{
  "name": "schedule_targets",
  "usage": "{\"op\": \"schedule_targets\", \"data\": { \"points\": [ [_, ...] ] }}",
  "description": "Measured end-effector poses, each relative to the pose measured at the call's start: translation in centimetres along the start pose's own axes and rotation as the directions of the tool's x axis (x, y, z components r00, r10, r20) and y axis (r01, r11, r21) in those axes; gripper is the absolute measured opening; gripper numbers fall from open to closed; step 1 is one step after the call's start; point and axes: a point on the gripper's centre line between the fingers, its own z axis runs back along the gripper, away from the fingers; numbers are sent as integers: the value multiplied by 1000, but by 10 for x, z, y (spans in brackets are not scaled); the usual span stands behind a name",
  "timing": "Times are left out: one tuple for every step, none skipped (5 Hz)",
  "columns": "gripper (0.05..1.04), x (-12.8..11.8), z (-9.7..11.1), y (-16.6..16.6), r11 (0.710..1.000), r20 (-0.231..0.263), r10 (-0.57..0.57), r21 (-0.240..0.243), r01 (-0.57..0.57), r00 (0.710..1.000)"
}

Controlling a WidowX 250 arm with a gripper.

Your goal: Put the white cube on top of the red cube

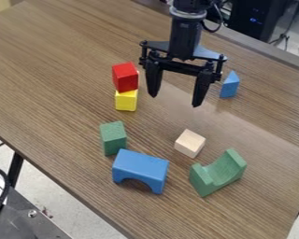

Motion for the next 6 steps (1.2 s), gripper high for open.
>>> {"op": "schedule_targets", "data": {
  "points": [
    [999,-2,-8,1,1000,-30,2,11,-2,1000],
    [999,-6,-16,1,995,-68,-90,33,92,994],
    [999,-12,-25,-1,995,-86,-101,20,103,991],
    [999,-16,-28,-4,994,-86,-106,-7,106,991],
    [999,-21,-31,-5,992,-80,-128,-30,126,988],
    [999,-31,-39,-7,993,-101,-114,7,116,988]
  ]
}}
